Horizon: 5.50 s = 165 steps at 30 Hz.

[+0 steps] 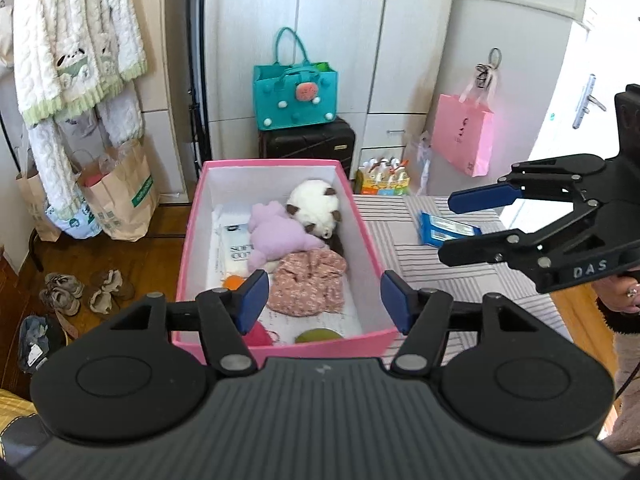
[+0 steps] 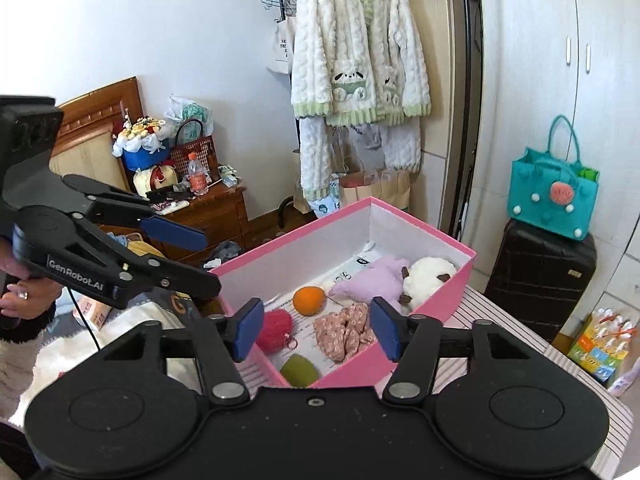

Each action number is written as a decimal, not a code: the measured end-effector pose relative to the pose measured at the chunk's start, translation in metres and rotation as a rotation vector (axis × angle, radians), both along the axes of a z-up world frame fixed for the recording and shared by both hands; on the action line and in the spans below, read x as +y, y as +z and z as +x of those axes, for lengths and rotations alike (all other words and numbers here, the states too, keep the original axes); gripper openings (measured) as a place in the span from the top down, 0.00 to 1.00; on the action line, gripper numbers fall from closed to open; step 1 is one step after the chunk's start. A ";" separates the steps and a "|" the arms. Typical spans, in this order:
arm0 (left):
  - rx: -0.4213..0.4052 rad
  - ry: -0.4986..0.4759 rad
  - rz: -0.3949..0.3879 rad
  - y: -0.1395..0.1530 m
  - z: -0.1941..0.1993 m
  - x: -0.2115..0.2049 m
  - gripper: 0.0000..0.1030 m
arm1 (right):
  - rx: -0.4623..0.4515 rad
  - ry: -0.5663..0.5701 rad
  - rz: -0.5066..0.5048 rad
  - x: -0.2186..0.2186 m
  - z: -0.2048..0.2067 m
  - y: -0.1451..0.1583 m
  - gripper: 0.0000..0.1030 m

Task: Organize soft objects
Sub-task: 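Withdraw both grippers from the box toward the blue wet-wipe pack, then close the left gripper on the blue wet-wipe pack while the right gripper grips it, then lift the blue wet-wipe pack off the table with both grippers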

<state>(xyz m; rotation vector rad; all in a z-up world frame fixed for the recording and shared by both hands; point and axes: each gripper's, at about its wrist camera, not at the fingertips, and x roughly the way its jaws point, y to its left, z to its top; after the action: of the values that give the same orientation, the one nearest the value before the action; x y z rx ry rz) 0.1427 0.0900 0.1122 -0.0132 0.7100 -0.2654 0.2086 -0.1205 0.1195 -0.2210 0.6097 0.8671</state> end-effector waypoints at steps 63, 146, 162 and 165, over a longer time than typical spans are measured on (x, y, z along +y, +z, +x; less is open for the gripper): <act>-0.133 -0.192 -0.046 -0.100 0.061 -0.210 0.06 | -0.073 -0.518 0.124 -0.211 0.033 -0.151 0.10; 0.118 -0.102 -0.104 -0.181 0.133 -0.255 0.77 | 0.165 -0.565 0.118 -0.223 0.093 -0.199 0.65; 0.169 -0.155 -0.141 -0.158 0.089 -0.230 0.77 | 0.177 -0.525 0.055 -0.200 0.048 -0.171 0.56; 0.171 -0.170 -0.142 -0.154 0.080 -0.225 0.77 | 0.173 -0.514 0.039 -0.194 0.036 -0.166 0.53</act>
<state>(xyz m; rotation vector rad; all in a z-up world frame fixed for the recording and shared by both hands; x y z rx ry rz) 0.2223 -0.1352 -0.0421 -0.1124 0.8627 -0.4815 0.2451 -0.3140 -0.0469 0.0501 0.7671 0.4016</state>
